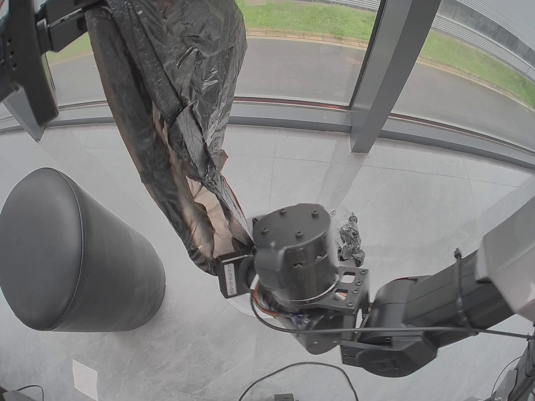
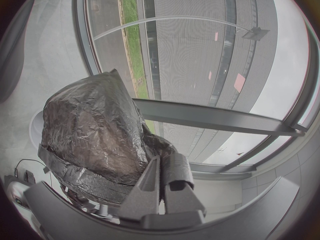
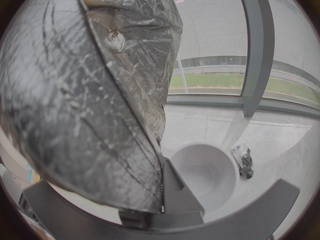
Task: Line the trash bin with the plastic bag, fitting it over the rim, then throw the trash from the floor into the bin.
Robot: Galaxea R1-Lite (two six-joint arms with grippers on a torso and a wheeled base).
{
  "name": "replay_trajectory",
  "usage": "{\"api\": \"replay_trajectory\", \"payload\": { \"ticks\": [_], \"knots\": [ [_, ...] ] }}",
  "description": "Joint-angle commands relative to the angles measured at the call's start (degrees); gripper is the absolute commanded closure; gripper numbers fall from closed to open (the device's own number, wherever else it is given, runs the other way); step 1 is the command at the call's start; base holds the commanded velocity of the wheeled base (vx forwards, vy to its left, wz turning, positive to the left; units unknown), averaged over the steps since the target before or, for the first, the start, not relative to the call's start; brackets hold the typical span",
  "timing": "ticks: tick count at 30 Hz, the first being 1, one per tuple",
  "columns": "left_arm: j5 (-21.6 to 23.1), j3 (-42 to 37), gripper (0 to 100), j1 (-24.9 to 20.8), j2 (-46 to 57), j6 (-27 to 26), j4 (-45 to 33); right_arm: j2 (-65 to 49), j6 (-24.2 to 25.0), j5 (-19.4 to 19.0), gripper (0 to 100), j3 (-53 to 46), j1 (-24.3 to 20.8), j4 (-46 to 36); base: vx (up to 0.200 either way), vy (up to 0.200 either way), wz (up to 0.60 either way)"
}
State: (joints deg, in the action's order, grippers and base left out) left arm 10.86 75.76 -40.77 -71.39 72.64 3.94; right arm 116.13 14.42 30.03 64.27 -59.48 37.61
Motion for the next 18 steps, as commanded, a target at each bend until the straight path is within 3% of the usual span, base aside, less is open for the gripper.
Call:
{"api": "replay_trajectory", "payload": {
  "ticks": [1,4,6,11,13,14,18],
  "knots": [
    [7.42,-8.26,100,4.29,0.64,-1.28,3.53,-14.17,2.54,-7.79,100,-8.11,0.77,-11.42,0.0,0.0,0.0],
    [12.78,-13.89,100,7.02,-0.24,-2.07,5.99,-24.28,3.24,-20.09,100,-10.48,3.14,-24.42,0.0,0.0,0.0],
    [15.24,-16.7,100,8.33,-1.03,-2.42,7.14,-27.8,3.6,-24.4,100,-10.3,4.55,-30.05,0.0,0.0,0.0],
    [19.2,-23.38,100,9.12,-3.76,-2.77,11.71,-32.72,3.95,-30.03,100,-7.23,7.97,-41.74,0.0,0.0,0.0],
    [19.2,-23.38,100,9.12,-3.76,-2.77,11.71,-32.72,3.95,-30.03,100,-7.23,7.97,-41.74,0.0,0.0,0.0],
    [20.08,-25.67,100,9.12,-5.08,-2.77,13.73,-32.72,5.71,-33.89,100,-4.33,9.73,-46.84,0.0,0.0,0.0],
    [20.6,-27.51,100,9.12,-7.1,-2.86,14.61,-31.93,8.78,-40.22,100,-0.2,11.14,-53.08,0.0,0.0,0.0]
  ]
}}
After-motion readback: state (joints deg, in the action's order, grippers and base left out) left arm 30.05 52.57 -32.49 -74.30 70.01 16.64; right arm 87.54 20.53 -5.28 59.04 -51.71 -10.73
